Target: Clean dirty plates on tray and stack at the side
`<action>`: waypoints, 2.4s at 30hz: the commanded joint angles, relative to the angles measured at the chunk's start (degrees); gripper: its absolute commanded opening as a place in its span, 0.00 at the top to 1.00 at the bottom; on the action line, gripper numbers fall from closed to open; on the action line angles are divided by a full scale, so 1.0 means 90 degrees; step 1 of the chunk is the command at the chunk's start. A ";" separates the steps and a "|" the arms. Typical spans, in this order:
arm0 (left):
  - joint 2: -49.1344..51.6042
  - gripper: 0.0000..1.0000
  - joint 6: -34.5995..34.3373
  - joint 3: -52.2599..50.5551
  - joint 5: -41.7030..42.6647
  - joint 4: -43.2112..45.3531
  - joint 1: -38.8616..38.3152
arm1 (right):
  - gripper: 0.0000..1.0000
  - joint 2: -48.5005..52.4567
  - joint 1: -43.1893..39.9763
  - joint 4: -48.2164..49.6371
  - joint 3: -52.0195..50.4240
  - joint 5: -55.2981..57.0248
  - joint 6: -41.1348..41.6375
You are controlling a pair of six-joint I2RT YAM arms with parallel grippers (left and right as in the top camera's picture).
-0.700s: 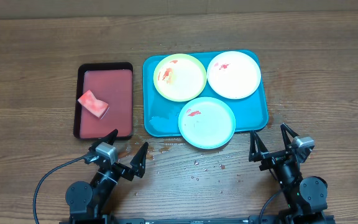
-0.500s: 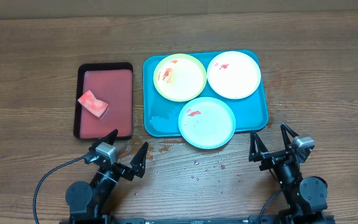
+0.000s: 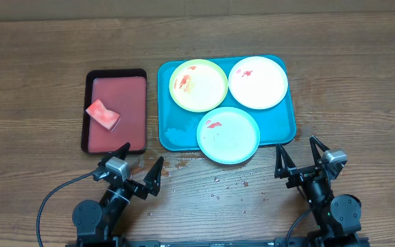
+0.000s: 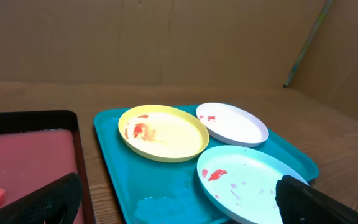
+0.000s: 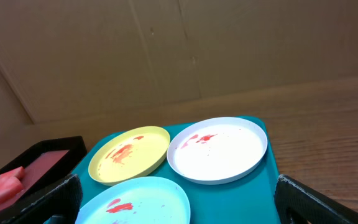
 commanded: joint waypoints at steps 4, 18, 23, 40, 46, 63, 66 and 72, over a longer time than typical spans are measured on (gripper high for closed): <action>-0.0066 0.00 -0.0012 -0.0019 0.0078 0.0005 -0.0017 | 0.00 -0.0051 -0.0024 0.0041 -0.0066 -0.0005 -0.0024; -0.0066 0.00 -0.0012 -0.0019 0.0075 0.0005 -0.0017 | 0.00 -0.0051 -0.0024 0.0041 -0.0066 -0.0005 -0.0024; -0.0066 0.00 -0.0012 -0.0019 0.0075 0.0005 -0.0017 | 0.00 -0.0051 -0.0024 0.0051 -0.0066 -0.0005 -0.0019; -0.0066 0.00 0.0061 -0.0019 -0.0211 0.0124 -0.0015 | 0.00 -0.0049 -0.0019 0.3973 -0.0027 -0.0044 0.0814; -0.0066 0.00 -0.0092 -0.0019 -0.0257 0.0311 -0.0015 | 0.00 -0.0039 -0.0019 0.3521 0.1020 0.0724 -0.0515; 0.2545 0.00 0.1591 0.4240 -0.1707 -0.1158 -0.0007 | 0.00 0.3876 -0.0019 -0.2824 0.6635 0.1447 -0.1450; 0.4024 0.00 0.1787 0.5926 -0.1005 -0.2659 -0.0012 | 0.00 0.4918 -0.0019 -0.3893 0.7752 0.1093 -0.1450; 0.6047 0.00 0.1710 0.7978 -0.0410 -0.4345 -0.0005 | 0.00 0.7065 -0.0019 -0.6351 1.0193 -0.0410 -0.1457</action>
